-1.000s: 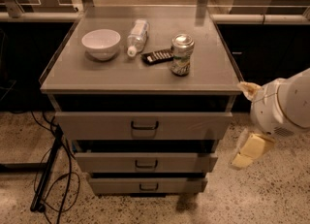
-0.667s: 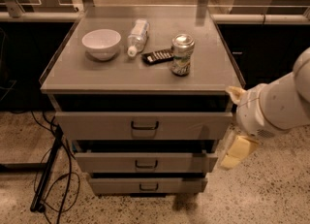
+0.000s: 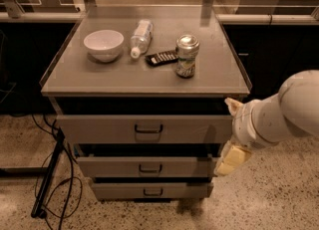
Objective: Open top drawer
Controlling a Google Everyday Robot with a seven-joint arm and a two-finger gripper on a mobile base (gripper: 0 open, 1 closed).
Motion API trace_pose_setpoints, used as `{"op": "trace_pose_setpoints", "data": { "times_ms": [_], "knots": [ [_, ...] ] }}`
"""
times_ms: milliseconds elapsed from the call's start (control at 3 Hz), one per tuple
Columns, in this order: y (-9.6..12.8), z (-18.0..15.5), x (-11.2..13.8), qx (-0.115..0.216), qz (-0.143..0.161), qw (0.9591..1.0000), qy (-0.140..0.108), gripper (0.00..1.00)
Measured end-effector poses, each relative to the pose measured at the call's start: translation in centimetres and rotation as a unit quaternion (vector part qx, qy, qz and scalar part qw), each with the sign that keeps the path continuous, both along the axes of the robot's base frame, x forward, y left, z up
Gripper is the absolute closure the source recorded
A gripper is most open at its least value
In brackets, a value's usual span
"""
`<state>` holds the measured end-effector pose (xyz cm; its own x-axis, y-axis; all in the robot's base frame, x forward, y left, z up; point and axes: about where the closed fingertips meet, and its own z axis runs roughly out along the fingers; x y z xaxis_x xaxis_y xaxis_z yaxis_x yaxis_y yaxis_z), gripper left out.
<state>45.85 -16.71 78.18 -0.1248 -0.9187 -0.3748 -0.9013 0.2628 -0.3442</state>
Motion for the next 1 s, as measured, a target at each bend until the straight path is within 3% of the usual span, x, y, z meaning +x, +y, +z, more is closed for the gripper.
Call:
{"op": "trace_pose_setpoints", "data": {
  "times_ms": [333, 667, 1000],
  "knots": [
    [0.9, -1.8, 1.3, 0.009, 0.012, 0.9998, -0.014, 0.00],
    [3.3, -3.3, 3.6, 0.011, 0.034, 0.9990, -0.026, 0.00],
    [3.5, -3.7, 3.7, 0.012, 0.036, 0.9990, -0.023, 0.00]
  ]
}}
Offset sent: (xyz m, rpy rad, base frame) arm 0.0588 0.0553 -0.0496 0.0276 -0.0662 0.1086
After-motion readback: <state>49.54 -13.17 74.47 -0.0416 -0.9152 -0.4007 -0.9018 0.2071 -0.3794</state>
